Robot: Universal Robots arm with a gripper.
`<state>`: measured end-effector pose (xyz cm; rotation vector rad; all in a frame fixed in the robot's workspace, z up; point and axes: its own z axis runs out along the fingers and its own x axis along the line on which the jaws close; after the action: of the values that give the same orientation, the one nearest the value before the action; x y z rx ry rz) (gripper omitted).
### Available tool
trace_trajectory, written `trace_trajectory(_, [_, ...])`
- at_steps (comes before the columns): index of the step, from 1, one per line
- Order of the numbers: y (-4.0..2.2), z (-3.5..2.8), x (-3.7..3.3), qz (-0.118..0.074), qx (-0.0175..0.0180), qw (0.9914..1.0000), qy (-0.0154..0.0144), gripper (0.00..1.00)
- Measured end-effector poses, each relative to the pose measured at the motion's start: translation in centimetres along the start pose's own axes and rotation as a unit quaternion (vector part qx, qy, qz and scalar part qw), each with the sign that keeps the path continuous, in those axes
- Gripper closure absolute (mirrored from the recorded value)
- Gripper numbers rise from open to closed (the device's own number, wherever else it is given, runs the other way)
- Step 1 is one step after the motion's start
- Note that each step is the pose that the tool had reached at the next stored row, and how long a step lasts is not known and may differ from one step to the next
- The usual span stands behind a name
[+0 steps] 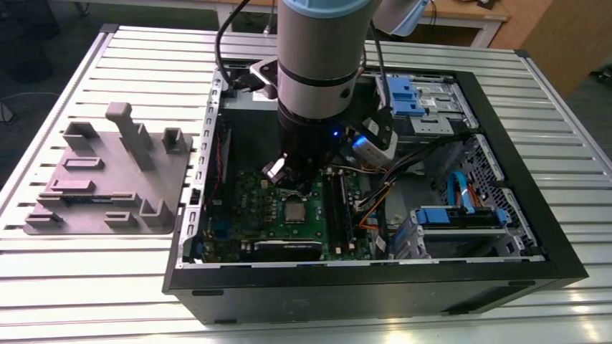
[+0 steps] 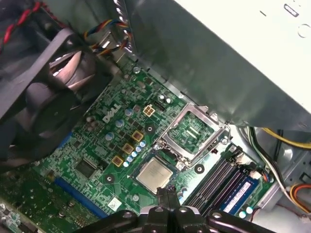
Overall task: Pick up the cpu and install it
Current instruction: 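Close the cpu cover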
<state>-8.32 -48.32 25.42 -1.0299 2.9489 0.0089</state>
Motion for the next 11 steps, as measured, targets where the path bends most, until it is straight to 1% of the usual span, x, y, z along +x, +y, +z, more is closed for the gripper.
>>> trace_trajectory(3, [0.00,0.00,0.00,-0.005,-0.0001,0.99999,0.0000,0.90])
trace_trajectory(11, [0.00,0.00,0.00,-0.005,-0.0001,0.99999,0.0000,0.90])
